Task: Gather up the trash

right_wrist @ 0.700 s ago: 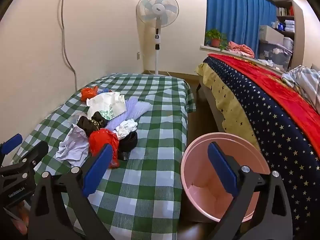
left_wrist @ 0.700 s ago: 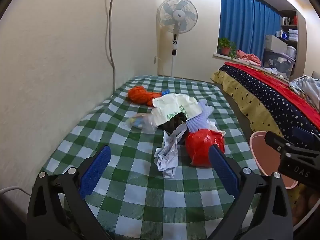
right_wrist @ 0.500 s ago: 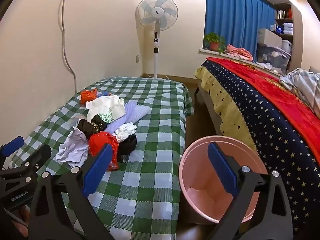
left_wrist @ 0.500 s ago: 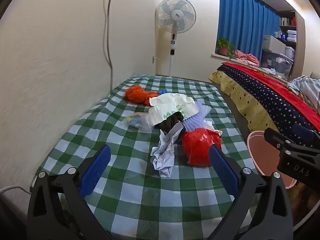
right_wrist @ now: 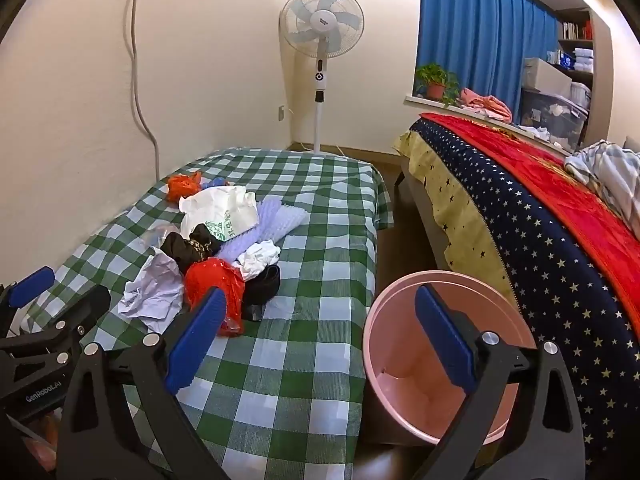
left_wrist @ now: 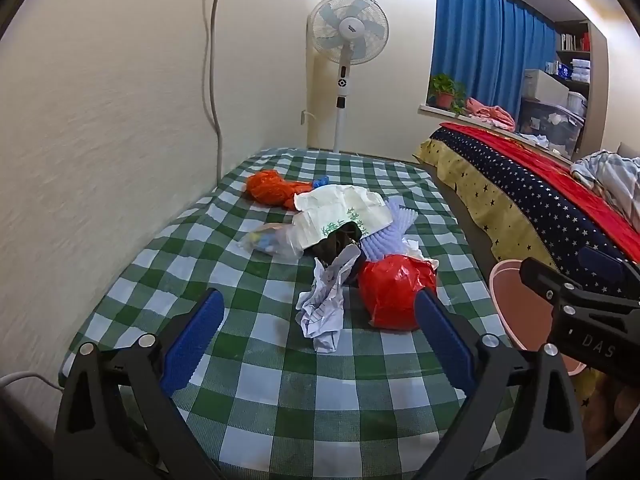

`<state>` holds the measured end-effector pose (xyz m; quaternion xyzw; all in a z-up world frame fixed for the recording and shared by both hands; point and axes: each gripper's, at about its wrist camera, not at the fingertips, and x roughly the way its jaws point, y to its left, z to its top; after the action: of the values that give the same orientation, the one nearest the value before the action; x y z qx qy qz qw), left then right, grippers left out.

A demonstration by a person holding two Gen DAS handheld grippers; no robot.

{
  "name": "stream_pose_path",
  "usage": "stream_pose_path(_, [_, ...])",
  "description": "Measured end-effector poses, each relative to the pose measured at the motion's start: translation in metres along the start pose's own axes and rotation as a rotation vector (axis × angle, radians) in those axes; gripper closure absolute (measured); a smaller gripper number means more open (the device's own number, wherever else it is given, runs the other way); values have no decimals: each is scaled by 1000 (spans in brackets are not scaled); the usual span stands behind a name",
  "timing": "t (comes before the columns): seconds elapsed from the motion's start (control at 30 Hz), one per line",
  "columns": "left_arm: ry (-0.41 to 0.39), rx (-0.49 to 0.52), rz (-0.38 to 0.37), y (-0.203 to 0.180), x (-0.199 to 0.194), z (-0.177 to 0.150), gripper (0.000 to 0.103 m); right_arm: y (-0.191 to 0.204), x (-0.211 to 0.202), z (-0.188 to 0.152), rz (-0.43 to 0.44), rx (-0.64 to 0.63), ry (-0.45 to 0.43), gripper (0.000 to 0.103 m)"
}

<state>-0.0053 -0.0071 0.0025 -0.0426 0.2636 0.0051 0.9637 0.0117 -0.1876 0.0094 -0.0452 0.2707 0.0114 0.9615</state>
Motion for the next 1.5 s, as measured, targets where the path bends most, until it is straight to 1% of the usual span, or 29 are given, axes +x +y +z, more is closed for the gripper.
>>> stream_pose_path(0.23, [0, 0, -1, 0, 0, 0, 10, 1, -1, 2, 2, 2, 2, 14])
stream_pose_path(1.4, [0, -2, -2, 0, 0, 1, 10, 6, 0, 3, 9, -1, 3, 14])
stream_pose_path(1.5, [1, -1, -2, 0, 0, 1, 10, 6, 0, 3, 10, 0, 4, 16])
